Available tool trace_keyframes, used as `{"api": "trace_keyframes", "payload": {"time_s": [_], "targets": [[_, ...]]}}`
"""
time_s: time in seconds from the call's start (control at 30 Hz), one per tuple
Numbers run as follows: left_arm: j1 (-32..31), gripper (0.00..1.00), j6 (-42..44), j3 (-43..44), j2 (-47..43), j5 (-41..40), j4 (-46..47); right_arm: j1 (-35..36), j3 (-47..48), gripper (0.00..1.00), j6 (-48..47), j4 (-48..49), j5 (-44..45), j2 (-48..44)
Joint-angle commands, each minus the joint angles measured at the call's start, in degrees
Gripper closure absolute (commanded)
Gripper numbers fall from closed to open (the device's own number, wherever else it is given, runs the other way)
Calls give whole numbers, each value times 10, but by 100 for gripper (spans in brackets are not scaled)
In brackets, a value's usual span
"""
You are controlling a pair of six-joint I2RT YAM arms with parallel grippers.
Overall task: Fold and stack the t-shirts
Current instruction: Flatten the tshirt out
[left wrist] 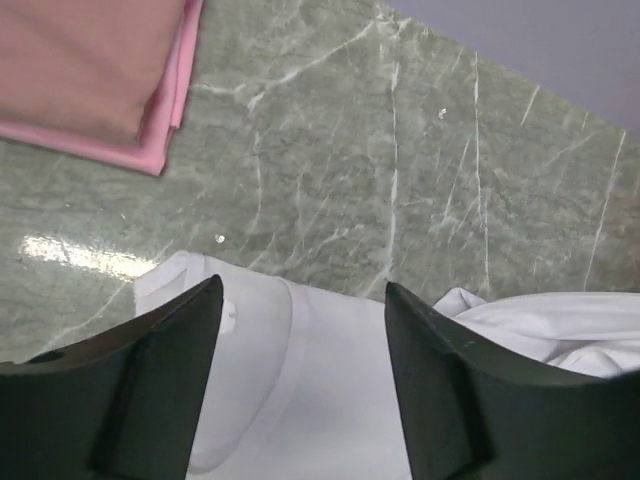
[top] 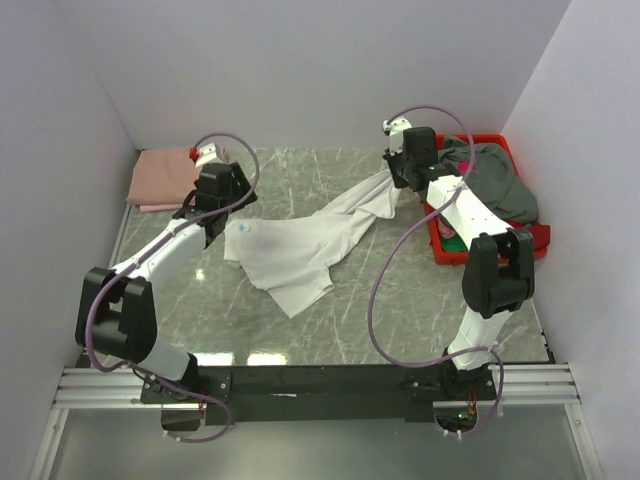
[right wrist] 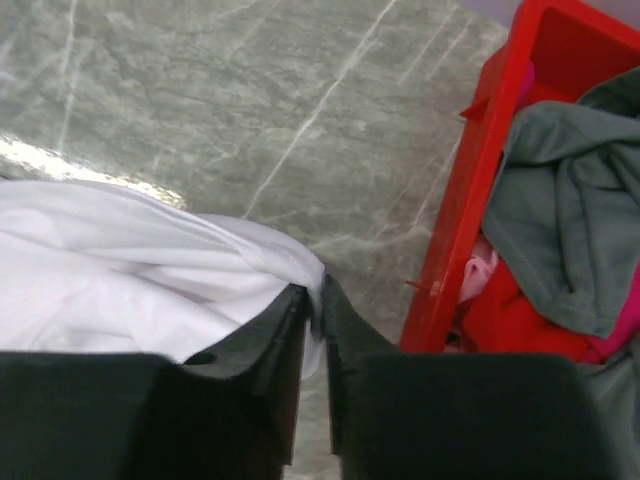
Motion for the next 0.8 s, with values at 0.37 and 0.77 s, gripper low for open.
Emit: {"api": "trace_keyframes", "payload": {"time_s": [0.37,0.77], "targets": [[-81,26,-177,-272,-357,215,-127,-10,-44,28,-127,-56,-238,-95],[-198,30,-379,-345,-311,147,-88,-9,-121,29,-465,-232,-422,-125]]}}
